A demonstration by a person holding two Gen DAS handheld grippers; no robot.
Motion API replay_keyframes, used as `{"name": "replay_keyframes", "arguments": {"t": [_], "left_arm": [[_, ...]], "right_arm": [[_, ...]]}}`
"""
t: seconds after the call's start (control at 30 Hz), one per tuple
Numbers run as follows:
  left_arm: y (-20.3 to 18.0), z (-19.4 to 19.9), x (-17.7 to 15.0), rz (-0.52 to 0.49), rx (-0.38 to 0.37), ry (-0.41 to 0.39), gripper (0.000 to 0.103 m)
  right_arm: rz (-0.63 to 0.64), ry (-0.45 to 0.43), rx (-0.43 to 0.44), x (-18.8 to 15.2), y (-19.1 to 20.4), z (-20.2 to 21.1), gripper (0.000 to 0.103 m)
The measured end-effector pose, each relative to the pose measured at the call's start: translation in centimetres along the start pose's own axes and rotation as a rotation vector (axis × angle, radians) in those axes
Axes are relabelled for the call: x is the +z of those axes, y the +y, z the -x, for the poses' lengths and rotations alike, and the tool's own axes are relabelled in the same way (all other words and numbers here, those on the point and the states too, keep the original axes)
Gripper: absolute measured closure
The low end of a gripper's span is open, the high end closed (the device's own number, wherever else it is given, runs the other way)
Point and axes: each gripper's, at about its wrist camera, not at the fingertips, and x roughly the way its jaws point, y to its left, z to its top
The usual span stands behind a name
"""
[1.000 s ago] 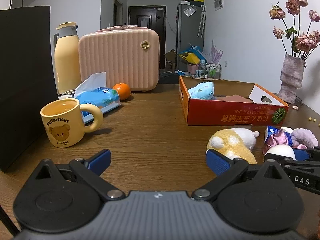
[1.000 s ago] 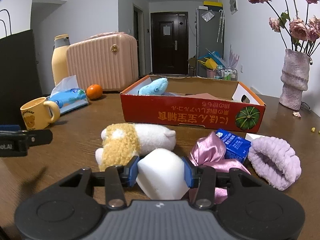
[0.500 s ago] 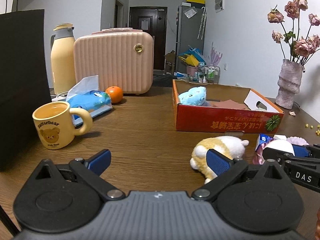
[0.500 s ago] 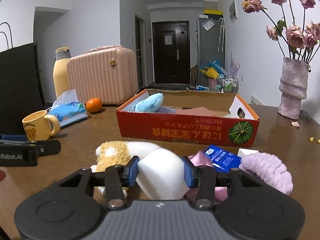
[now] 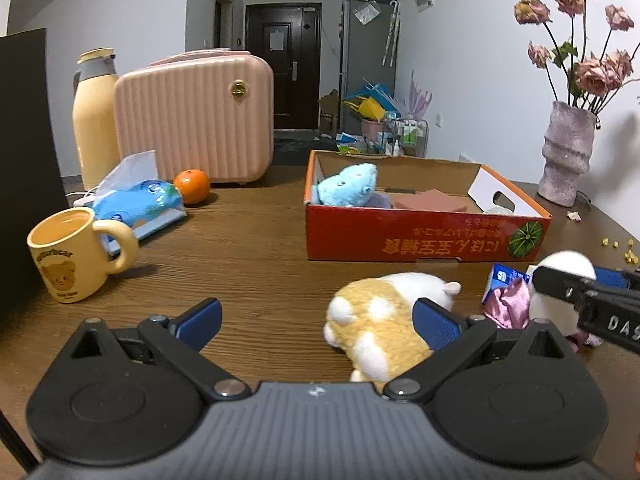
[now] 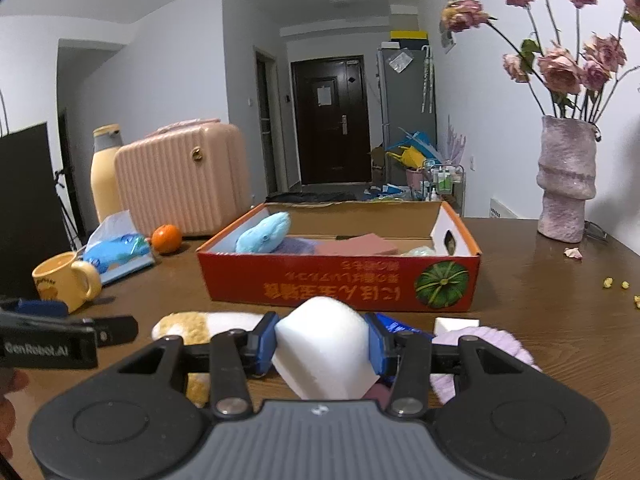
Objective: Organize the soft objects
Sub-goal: 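Close the right gripper on the white foam block, then grasp the yellow-white plush dog with the left gripper while the right holds the foam block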
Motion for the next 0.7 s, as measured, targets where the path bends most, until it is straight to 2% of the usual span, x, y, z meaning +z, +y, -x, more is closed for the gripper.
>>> {"name": "replay_keyframes", "arguments": {"t": [0.47, 0.7], "left_arm": [[-4.2, -3.1, -0.1, -0.052, 0.013, 0.069, 0.000], [-5.6, -4.4, -0.4, -0.081, 0.021, 0.102, 0.000]], "right_arm": [[-0.064, -0.029, -0.035, 0.8, -6.0, 0.3, 0.058], [-0.080, -0.027, -0.058, 0.7, -7.8, 0.2, 0.058]]}}
